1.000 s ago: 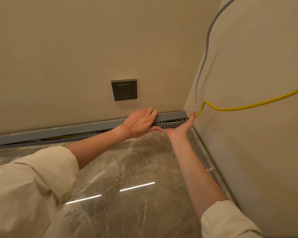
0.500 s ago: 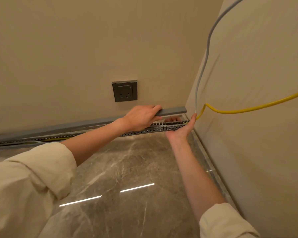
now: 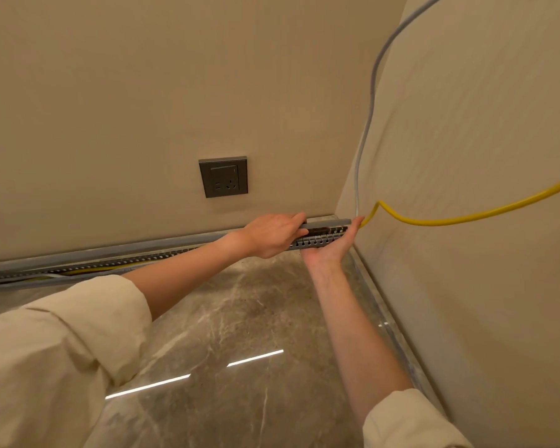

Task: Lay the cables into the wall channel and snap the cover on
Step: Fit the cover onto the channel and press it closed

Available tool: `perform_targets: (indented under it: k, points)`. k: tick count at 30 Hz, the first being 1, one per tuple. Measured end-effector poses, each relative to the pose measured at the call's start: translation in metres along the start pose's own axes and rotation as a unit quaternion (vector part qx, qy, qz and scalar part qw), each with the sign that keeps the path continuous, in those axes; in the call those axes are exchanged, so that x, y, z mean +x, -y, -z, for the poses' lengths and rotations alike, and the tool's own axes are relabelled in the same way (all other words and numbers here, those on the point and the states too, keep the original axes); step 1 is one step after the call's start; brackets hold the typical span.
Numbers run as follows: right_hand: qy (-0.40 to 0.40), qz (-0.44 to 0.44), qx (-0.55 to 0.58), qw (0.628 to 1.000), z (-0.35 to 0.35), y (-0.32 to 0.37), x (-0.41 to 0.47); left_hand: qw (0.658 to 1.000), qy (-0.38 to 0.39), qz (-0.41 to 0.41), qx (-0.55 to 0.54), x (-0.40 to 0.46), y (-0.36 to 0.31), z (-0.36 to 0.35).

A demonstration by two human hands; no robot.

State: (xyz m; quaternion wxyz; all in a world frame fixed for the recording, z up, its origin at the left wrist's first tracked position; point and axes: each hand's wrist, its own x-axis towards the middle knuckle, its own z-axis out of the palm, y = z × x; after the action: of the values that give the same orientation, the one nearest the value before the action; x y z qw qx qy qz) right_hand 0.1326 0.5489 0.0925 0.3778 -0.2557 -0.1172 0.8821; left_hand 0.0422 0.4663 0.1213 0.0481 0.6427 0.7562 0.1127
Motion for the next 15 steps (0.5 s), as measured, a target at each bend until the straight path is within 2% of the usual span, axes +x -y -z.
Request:
perform_targets:
  k: [5, 15]
  points:
    - [-0.029, -0.005, 0.030, 0.999, 0.0015, 0.0012, 0.0020, 0.999, 0.033, 0.009, -0.010, -0.0002, -0.0015, 0.0015]
    - [-0.016, -0.035, 0.084, 0.996, -0.0055, 0.0042, 0.0008, 1.000, 0.010, -0.013, -0.012, -0.0086, -0.0039, -0.0003]
